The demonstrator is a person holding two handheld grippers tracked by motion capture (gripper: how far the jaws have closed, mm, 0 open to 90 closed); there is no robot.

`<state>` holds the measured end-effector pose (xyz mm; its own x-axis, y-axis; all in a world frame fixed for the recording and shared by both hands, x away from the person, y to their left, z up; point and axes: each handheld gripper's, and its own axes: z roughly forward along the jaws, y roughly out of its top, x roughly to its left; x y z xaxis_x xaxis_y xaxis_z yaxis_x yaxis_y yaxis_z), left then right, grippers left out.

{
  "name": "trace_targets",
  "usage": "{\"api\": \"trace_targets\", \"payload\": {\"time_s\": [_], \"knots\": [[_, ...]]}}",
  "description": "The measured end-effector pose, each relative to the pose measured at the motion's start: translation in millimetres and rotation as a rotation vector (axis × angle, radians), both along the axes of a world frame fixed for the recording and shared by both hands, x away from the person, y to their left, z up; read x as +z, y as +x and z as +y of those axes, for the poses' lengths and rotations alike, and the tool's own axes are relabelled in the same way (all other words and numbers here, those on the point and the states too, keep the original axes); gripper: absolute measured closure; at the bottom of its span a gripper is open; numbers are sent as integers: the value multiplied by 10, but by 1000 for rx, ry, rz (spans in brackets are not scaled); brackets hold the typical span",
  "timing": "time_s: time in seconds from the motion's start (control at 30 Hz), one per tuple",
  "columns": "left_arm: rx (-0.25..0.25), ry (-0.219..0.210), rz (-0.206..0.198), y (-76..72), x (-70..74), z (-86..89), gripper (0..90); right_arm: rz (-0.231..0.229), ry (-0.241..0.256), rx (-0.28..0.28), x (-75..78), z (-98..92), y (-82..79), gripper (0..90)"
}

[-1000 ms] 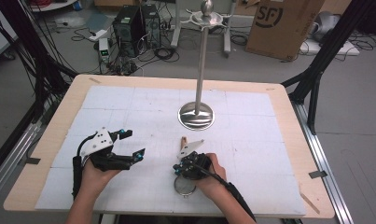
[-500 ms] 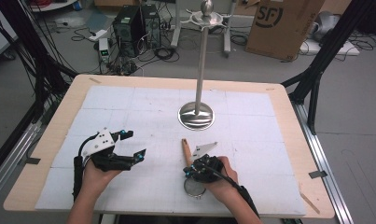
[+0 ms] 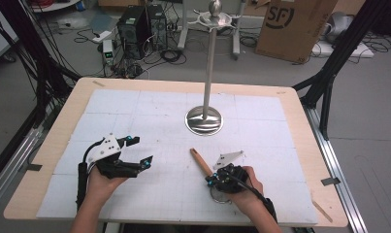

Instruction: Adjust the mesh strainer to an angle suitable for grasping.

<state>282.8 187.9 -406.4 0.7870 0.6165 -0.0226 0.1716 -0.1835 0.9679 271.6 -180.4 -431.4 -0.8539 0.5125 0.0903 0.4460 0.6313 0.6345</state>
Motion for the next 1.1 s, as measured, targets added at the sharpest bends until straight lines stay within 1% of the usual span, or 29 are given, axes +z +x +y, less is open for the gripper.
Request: {"api": "trace_targets", "payload": {"time_s": [0.07, 0.13, 0.23, 0.3, 0.33, 0.5, 0.53, 0.6, 0.63, 0.67, 0.7, 0.77, 0.83, 0.9, 0.93, 0.97, 1.03, 1.07, 1.1], "knots": [[2, -1, -1, 0, 1, 4, 180, 1, -10, -13, 9, -43, -10, 896], [1, -1, -3, -1, 6, 11, 179, 6, -9, -28, 14, -85, -18, 896], [0, -3, -3, -1, 6, 10, 180, -1, -11, -34, 16, -133, -18, 896], [1, -2, -3, -1, 7, 10, 180, -5, -6, -49, 17, -204, -23, 891], [0, -3, -2, -1, 6, 10, 180, 2, -7, -62, 22, -235, -31, 891], [1, -4, -3, 0, 5, 9, 180, -7, -3, -80, 25, -321, -31, 882], [1, -5, -3, 0, 6, 8, 180, -7, -3, -80, 25, -321, -31, 882], [2, -5, -3, 0, 5, 7, 180, -6, 18, -78, 51, -319, -32, 873], [2, -6, -2, 0, 5, 6, 180, -6, 18, -78, 51, -319, -32, 873], [2, -6, -3, 0, 5, 6, 180, -9, 39, -74, 78, -297, -32, 870], [3, -7, -3, 0, 5, 6, 180, -16, 46, -70, 90, -285, -28, 867], [2, -8, -3, 0, 7, 6, 180, -23, 47, -70, 100, -276, -24, 863], [2, -9, -3, -1, 8, 8, 180, -29, 60, -78, 120, -251, 0, 838], [3, -7, -4, 1, 6, 8, 180, -36, 61, -83, 130, -246, 18, 838], [2, -4, -2, 2, 5, 7, 180, -48, 74, -92, 149, -228, 77, 839], [1, -7, -1, 2, 4, 3, 180, -47, 83, -99, 149, -215, 115, 852], [0, -8, -2, 2, 4, 2, 180, -44, 75, -114, 140, -183, 198, 874], [2, -9, -3, 1, 6, 3, 180, -50, 75, -119, 133, -168, 229, 880], [1, -9, -4, 1, 9, 10, 180, -50, 75, -119, 133, -168, 229, 880]]}}
